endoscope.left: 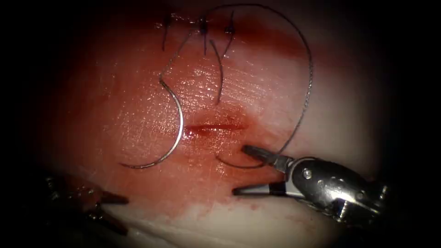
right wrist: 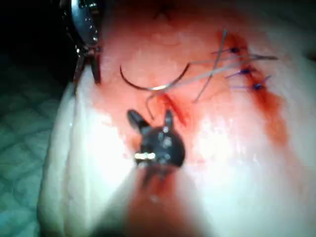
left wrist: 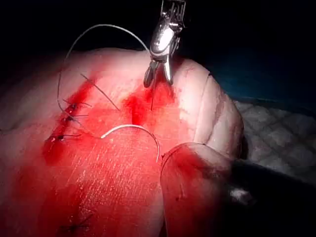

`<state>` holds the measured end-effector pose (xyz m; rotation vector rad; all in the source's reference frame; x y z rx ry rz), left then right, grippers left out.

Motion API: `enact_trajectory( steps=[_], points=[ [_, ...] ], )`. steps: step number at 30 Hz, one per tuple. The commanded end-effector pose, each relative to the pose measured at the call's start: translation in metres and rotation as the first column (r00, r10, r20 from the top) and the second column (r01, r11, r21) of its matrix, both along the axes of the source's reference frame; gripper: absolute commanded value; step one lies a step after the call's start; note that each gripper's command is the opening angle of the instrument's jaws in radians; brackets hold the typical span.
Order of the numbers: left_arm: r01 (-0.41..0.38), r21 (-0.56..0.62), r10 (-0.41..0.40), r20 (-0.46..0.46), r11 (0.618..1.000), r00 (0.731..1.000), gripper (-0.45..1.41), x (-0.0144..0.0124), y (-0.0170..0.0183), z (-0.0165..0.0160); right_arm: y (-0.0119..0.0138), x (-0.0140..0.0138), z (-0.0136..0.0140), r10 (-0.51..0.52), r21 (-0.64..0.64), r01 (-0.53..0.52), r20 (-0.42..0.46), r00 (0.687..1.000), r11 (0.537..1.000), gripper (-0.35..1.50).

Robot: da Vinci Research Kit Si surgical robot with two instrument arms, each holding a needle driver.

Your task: Wound Closure

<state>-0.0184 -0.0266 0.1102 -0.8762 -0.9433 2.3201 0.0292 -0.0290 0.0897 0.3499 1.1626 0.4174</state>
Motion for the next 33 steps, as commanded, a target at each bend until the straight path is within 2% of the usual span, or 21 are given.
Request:
enact_trajectory(
  steps=[1,3,6,9,10,12,18,24,28,29,33],
  points=[
    [0.028,-0.004,-0.028,0.045,1.0,0.999,0.44,-0.0011,0.0006,-0.0003,-0.0002,0.0008,0.0005,-0.003,0.001,0.003,-0.003,1.0,1.0,1.03],
    [0.079,-0.013,-0.077,0.119,0.997,0.99,0.44,-0.0025,0.0022,-0.0024,-0.0002,0.0009,0.0005,-0.003,0.0,0.003,-0.003,1.0,1.0,1.03],
    [0.131,-0.039,-0.122,0.18,0.991,0.976,0.44,-0.0039,0.0041,-0.0044,-0.0002,0.0009,0.0005,-0.004,0.0,0.004,-0.004,1.0,1.0,1.03],
    [0.18,-0.067,-0.165,0.187,0.981,0.968,0.44,-0.0048,0.0064,-0.0058,-0.0002,0.0009,0.0005,-0.004,0.0,0.004,-0.004,1.0,1.0,1.03],
    [0.22,-0.092,-0.201,0.182,0.971,0.963,0.46,-0.0049,0.0081,-0.0061,-0.0002,0.0009,0.0005,-0.005,0.0,0.005,-0.004,1.0,1.0,1.03],
    [0.247,-0.127,-0.224,0.177,0.961,0.958,0.52,-0.0048,0.0096,-0.006,-0.0002,0.0009,0.0005,-0.005,0.0,0.005,-0.004,1.0,1.0,1.03],
    [0.275,-0.221,-0.237,0.183,0.936,0.954,0.52,-0.0043,0.0126,-0.006,-0.0003,0.0009,0.0006,-0.005,0.0,0.005,-0.004,1.0,1.0,1.01],
    [0.315,-0.343,-0.24,0.243,0.885,0.94,0.47,-0.0065,0.0168,-0.0074,-0.0004,0.001,0.0007,-0.004,0.004,0.004,-0.004,1.0,1.0,1.01],
    [0.333,-0.394,-0.274,0.199,0.857,0.941,0.46,-0.0067,0.0196,-0.0066,-0.0005,0.0011,0.0006,-0.005,0.004,0.005,-0.005,1.0,1.0,1.01],
    [0.322,-0.425,-0.291,0.138,0.846,0.947,0.47,-0.0063,0.0207,-0.0051,-0.0005,0.0011,0.0006,-0.005,0.004,0.005,-0.005,1.0,1.0,1.01],
    [0.285,-0.448,-0.289,0.061,0.847,0.955,0.52,-0.006,0.0208,-0.0028,-0.0005,0.0013,0.0005,-0.005,0.004,0.005,-0.005,1.0,1.0,1.01]
  ],
)
